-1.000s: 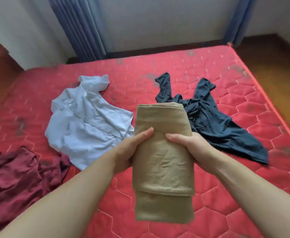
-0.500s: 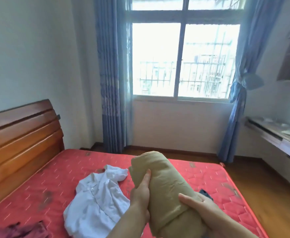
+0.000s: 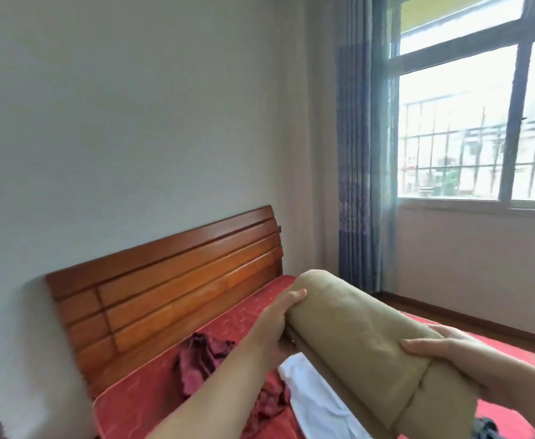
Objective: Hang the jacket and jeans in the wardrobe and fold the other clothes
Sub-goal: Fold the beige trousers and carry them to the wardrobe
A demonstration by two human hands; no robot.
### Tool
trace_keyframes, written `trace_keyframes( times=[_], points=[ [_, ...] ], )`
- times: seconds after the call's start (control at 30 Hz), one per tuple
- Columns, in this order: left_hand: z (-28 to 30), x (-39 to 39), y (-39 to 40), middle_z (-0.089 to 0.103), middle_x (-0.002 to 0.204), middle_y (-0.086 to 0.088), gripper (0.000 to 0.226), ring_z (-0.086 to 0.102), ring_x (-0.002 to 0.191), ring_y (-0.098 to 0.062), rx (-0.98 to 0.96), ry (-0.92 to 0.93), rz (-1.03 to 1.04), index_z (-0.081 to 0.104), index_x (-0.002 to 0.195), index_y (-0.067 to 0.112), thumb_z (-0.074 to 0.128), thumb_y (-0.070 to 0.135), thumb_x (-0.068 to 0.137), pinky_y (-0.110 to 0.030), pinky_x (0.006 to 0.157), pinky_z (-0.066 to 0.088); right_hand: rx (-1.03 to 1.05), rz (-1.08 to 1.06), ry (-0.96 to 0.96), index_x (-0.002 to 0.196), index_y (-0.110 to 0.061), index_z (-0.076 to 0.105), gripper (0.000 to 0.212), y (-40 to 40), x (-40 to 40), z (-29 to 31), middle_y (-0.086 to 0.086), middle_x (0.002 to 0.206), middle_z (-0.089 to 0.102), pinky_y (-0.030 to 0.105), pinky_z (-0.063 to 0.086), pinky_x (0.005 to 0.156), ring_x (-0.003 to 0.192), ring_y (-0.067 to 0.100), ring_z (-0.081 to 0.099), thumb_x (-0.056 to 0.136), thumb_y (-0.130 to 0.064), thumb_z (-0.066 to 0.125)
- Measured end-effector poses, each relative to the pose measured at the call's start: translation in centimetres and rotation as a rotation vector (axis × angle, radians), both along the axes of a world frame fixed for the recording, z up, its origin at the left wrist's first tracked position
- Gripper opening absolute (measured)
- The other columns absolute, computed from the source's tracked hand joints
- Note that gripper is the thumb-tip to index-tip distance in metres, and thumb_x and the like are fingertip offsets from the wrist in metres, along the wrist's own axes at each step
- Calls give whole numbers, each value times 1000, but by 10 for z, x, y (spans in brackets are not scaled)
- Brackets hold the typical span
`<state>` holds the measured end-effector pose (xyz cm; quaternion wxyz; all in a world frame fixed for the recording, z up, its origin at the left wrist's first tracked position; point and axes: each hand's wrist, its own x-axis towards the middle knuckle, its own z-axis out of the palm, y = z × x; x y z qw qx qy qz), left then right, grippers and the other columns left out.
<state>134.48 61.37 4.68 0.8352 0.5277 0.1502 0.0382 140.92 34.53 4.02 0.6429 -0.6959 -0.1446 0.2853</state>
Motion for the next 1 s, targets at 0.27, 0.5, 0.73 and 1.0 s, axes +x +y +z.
trace_keyframes(
  times=[0.27,0.5,0.73,1.0],
  points=[
    [22,-136,61,71,111,-18,32,66,108,-34,32,-124,382,72,111,7,71,23,83,-47,92,52,375,-118,238,114,-3,66,53,96,-82,-10,26,102,70,47,53,80,92,40,68,83,-45,63],
    [1,-281,135,72,107,-19,39,68,100,-33,-89,-98,647,66,119,4,69,23,85,-42,77,58,380,144,245,122,-9,62,49,223,-182,-4,21,83,74,37,57,52,78,37,71,74,-17,70],
    [16,-455,224,67,120,-17,54,62,112,-41,215,215,422,66,119,20,77,50,76,-61,92,50,186,506,192,119,-6,61,39,346,-252,28,24,100,72,42,60,58,75,37,73,81,-13,70],
    [-4,-512,248,74,105,-8,77,67,103,-27,115,260,906,65,110,24,85,62,45,-44,99,50,83,790,158,112,1,64,45,443,-313,49,23,95,73,40,57,69,73,33,72,74,-20,75]
  ],
)
